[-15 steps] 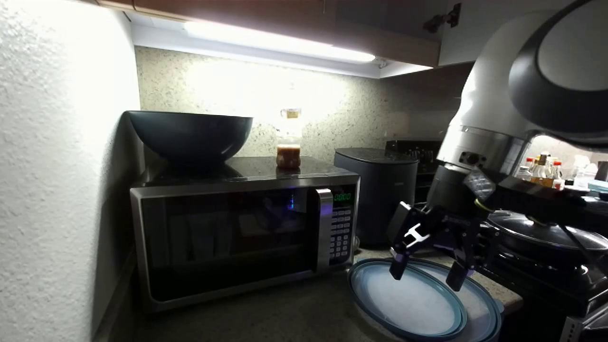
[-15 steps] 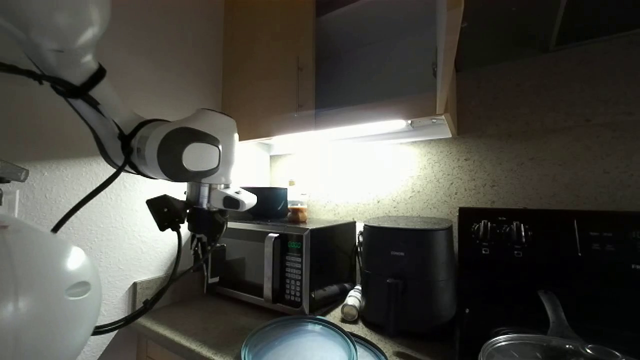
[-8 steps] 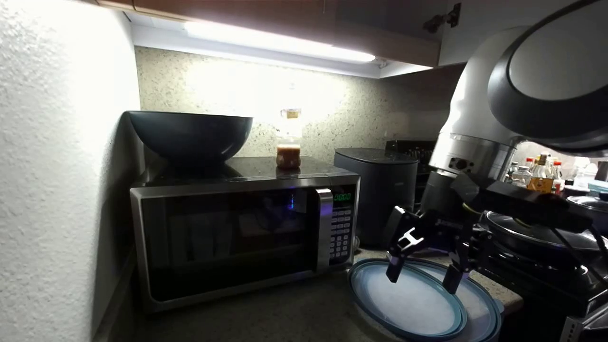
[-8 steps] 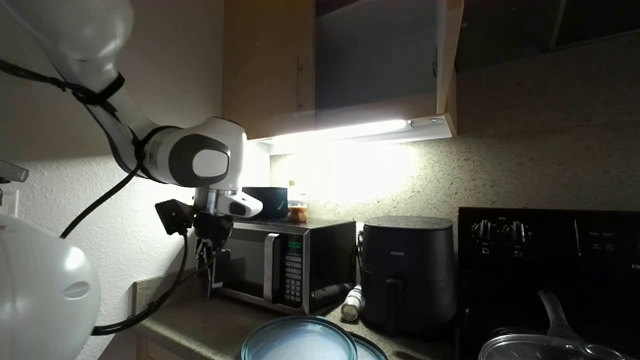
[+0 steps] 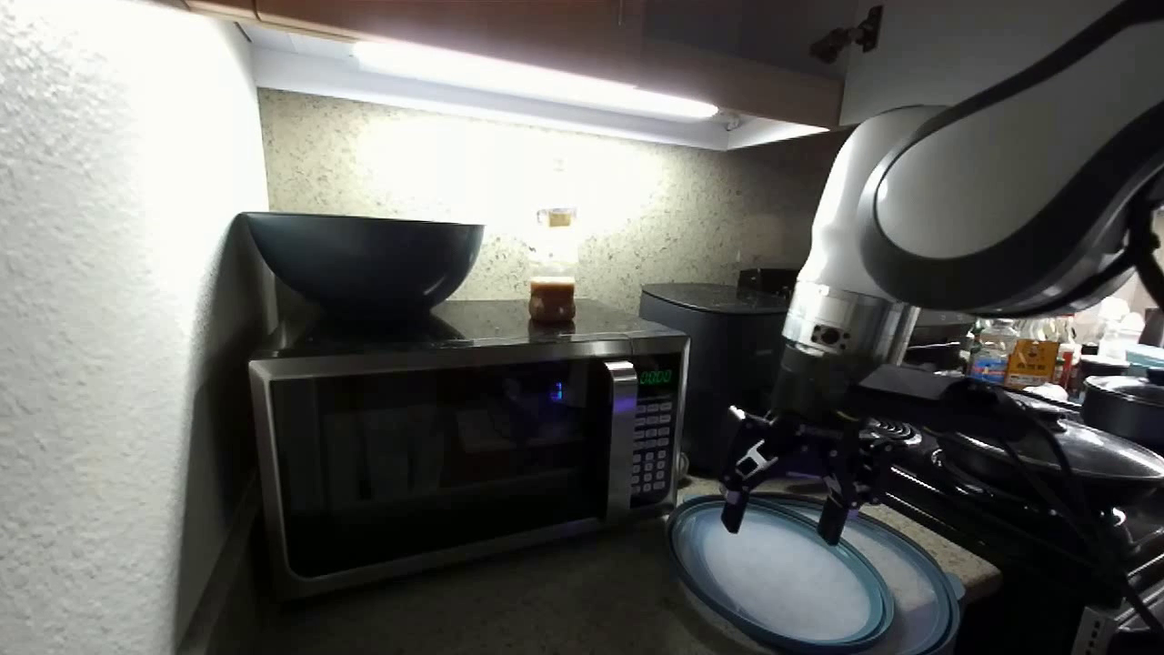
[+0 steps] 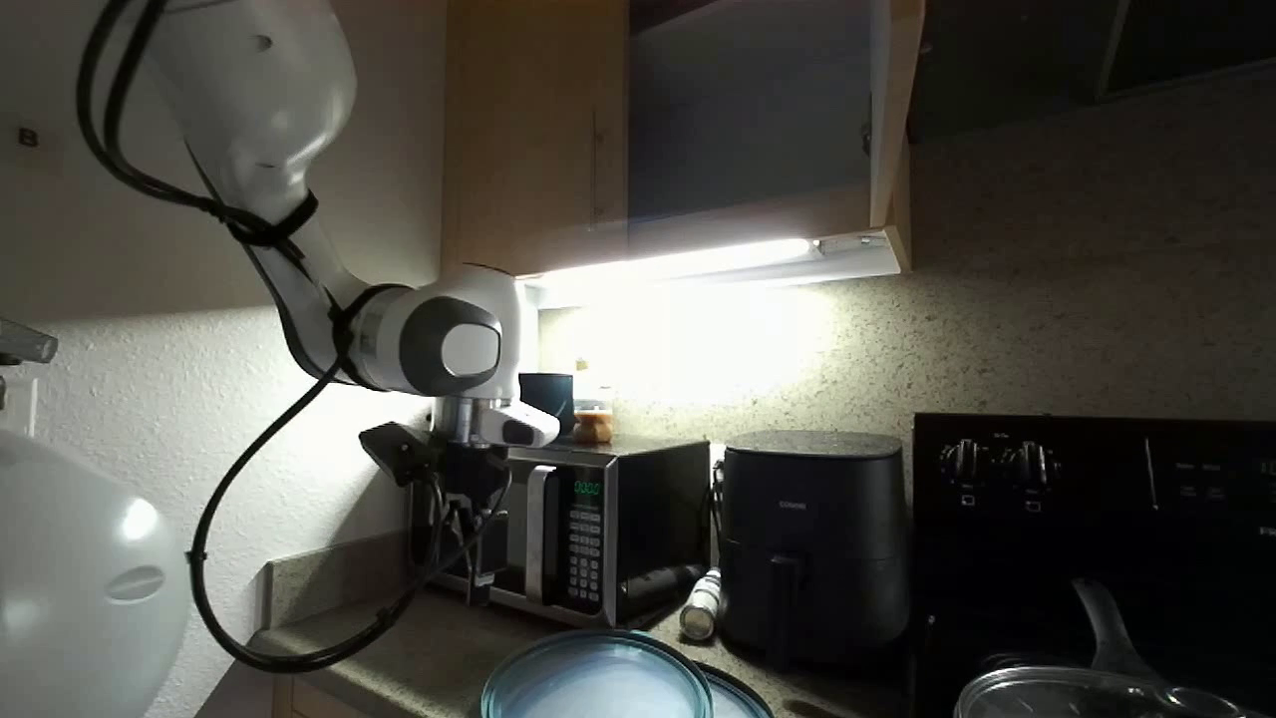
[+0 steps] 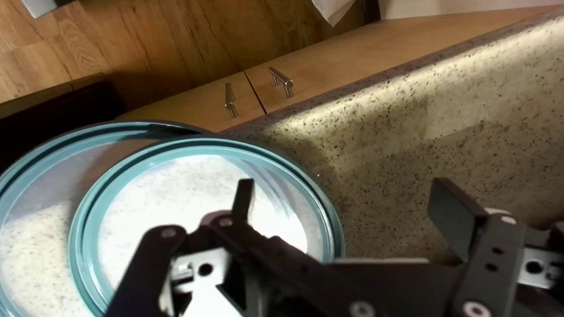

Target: Place one clear lid in the open upper cabinet

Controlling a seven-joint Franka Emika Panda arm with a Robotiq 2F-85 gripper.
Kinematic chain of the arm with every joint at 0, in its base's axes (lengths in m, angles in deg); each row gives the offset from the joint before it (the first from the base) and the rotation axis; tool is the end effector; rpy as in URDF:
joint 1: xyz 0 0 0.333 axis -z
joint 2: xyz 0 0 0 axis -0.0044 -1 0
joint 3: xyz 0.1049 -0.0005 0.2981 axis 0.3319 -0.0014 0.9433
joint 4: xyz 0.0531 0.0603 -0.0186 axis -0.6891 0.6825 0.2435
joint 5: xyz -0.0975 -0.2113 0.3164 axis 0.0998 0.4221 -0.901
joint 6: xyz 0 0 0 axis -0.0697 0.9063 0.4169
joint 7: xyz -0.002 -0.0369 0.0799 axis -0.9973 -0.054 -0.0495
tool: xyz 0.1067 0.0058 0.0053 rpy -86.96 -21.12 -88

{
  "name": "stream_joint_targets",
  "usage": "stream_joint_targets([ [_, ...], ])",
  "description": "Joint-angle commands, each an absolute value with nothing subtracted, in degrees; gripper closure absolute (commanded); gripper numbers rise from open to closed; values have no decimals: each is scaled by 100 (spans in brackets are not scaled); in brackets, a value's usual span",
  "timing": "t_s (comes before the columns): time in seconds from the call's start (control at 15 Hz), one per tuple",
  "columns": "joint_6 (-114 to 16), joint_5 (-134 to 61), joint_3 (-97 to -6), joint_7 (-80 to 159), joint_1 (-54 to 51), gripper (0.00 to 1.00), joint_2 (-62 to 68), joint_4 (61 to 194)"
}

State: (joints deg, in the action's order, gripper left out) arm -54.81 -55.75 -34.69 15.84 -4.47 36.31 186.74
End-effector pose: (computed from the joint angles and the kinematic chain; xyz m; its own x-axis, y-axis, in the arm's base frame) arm 0.3996 0.1172 0.3477 0.9147 -0.4039 0.0118 -0.3972 -0.9041 -0.1575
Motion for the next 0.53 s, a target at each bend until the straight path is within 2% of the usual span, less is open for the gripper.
stream_joint_targets([
  [0.0,-5652,-5377,-3585,1665,-443,0,2840,18219],
  [0.47,-5511,-5477,-3720,1584,-525,0,2743,18149],
])
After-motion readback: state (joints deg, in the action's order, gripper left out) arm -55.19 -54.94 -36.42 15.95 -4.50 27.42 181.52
